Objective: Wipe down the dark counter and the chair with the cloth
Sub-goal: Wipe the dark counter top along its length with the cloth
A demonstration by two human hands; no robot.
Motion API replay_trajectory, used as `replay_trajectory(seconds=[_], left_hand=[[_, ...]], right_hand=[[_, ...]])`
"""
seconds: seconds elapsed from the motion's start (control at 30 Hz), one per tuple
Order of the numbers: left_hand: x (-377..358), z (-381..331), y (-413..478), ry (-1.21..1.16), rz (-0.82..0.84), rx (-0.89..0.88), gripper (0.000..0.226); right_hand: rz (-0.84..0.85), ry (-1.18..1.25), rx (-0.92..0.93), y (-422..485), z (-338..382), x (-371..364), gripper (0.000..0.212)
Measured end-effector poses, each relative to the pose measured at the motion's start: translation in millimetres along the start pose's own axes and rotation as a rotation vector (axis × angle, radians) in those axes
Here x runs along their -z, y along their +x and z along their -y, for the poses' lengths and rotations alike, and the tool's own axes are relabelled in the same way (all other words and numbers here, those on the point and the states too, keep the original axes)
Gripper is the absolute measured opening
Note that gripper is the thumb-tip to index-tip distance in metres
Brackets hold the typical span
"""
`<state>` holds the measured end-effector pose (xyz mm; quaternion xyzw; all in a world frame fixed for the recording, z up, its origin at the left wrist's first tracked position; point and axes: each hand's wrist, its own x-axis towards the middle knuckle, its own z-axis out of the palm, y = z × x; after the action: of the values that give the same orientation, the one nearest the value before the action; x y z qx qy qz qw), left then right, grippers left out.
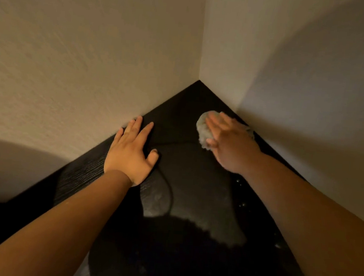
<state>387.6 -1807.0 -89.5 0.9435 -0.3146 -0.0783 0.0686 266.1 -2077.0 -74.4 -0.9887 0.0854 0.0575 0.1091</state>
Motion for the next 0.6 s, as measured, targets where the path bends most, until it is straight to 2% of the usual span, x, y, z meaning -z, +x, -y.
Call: replay_trajectory(seconds=[0.07,0.17,0.3,0.43,0.5,0.6], left_hand=[[-0.3,0.5,-0.6,-0.007,-0.010,-0.007,0.080],[-0.5,1.7,-1.4,0.001,-0.008,-0.025,0.080],[-0.1,1.0,-2.7,0.009,-0.007,-0.031,0.077],[-3.2,-25.2,-18.4,-0.013,0.015,0.128,0.074],[-8.6,-51.4,-40.6,0.003,0.045,0.163,0.073],[-16.1,-85.4,-94.7,0.028,0.078,0.065,0.074]], right_hand=[[-0.030,-0.002,-0.119,-0.1,-14.2,0.4,0.065],[-0.030,0.014,-0.186,-14.2,4.8,-6.2,0.065],[0.064,-0.004,-0.071,-54.9,24.5,-4.2,0.066],[0.100,0.052,0.020,-67.1,3.6,6.7,0.062],[0.065,0.067,-0.070,-61.9,-7.9,7.9,0.060],[0.060,0.055,-0.203,-63.2,-11.5,3.6,0.060]])
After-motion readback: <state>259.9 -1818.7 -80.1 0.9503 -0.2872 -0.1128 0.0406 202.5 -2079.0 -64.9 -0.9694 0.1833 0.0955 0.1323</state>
